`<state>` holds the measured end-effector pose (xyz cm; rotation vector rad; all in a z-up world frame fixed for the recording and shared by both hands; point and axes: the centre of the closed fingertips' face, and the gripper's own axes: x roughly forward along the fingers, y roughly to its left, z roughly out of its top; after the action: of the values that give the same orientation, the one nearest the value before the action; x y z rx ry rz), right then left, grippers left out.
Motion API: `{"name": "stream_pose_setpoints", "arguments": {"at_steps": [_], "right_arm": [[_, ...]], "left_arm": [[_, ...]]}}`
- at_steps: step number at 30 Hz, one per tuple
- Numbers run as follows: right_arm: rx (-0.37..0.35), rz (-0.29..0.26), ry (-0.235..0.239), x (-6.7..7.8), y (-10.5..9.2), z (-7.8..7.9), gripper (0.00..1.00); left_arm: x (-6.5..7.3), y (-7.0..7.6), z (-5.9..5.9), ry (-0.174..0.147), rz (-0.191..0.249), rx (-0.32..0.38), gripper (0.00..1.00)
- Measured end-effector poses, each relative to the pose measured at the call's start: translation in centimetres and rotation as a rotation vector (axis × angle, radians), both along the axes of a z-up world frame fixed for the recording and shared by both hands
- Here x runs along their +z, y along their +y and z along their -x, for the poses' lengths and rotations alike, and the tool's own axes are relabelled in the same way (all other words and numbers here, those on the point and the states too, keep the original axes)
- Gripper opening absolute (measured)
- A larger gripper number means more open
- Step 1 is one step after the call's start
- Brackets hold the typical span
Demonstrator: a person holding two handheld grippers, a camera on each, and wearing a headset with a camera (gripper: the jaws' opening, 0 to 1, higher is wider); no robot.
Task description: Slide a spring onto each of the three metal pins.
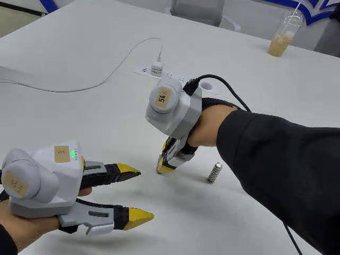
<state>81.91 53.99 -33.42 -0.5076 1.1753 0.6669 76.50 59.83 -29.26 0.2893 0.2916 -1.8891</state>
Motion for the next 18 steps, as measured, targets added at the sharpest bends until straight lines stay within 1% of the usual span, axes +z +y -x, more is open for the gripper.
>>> {"name": "stream_pose_setpoints", "arguments": {"at_steps": [8,15,18], "right_arm": [[-0.028,-0.01,-0.027,0.6,-0.7,0.3,0.2],[-0.041,-0.007,-0.046,1.5,-1.1,1.0,0.21],[-0.056,-0.018,-0.059,1.9,-1.2,1.3,0.22]], "left_arm": [[0.3,-0.1,0.0,-0.001,0.003,0.002,0.52],[0.4,-0.2,0.0,-0.001,0.003,0.005,0.52],[0.5,-0.3,0.0,0.0,0.004,0.006,0.52]]}}
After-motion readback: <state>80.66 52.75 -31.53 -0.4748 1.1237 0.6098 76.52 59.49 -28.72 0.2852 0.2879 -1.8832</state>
